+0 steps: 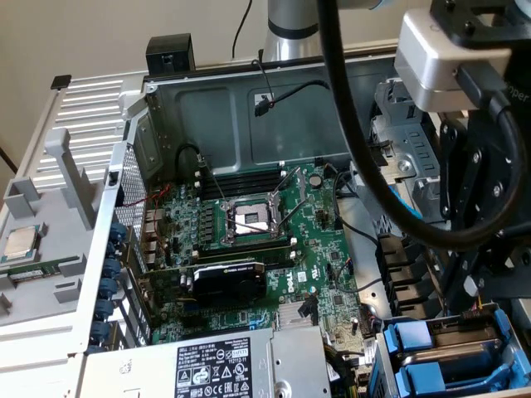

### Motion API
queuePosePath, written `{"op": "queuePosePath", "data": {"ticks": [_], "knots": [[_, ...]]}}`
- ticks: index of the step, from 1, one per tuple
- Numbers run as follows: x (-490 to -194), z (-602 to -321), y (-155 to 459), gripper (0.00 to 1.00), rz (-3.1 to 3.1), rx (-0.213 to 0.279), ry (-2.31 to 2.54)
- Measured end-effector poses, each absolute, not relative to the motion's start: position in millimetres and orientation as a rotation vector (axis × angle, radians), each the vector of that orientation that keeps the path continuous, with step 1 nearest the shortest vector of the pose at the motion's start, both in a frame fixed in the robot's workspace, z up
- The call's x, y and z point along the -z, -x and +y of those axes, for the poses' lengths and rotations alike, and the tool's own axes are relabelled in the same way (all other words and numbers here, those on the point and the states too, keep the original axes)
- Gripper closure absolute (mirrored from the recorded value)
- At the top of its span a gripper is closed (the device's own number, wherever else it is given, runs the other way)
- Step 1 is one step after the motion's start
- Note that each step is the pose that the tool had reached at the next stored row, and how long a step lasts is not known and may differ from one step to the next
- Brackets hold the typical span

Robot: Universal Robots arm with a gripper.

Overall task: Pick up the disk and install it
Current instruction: 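Insert the second disk wire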

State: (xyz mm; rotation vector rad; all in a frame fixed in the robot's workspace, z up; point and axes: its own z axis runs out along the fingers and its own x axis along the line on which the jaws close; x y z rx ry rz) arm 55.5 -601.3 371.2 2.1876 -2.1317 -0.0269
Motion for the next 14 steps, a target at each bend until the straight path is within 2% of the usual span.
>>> {"op": "queuePosePath", "data": {"ticks": [5,8,14], "knots": [[-371.3,-601.3,-55.8,0.84,-2.133,0.029,-2.190],[-371.1,-603.1,-56.9,0.84,-2.148,0.065,-2.208],[-368.0,-605.3,-57.1,0.84,-2.150,0.063,-2.210]]}}
